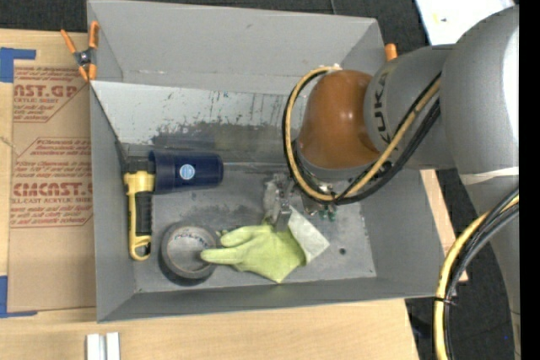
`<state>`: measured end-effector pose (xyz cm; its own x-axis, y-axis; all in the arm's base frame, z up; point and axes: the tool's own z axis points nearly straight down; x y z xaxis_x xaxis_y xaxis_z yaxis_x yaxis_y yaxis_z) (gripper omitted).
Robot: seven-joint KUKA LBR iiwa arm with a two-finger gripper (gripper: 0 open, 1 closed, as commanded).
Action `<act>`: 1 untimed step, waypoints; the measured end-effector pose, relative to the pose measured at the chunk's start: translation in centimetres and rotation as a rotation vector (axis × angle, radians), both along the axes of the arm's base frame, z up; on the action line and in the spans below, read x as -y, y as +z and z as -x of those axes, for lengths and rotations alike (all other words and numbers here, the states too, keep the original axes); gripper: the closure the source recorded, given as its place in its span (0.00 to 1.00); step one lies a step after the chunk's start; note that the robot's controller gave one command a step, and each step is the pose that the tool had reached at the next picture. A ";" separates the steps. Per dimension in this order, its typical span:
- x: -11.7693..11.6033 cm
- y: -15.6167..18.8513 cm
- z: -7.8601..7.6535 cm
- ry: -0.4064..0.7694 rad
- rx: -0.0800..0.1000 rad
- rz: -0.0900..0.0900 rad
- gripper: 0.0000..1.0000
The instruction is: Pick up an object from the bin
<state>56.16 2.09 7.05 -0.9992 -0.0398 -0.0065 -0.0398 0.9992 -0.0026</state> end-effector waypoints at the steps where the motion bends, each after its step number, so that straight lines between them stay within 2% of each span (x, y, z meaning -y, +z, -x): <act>1: 0.0 0.0 0.0 0.000 0.000 0.000 1.00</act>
Offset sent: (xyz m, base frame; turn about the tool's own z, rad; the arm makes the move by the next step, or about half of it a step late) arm 0.0000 0.0000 0.0000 0.0000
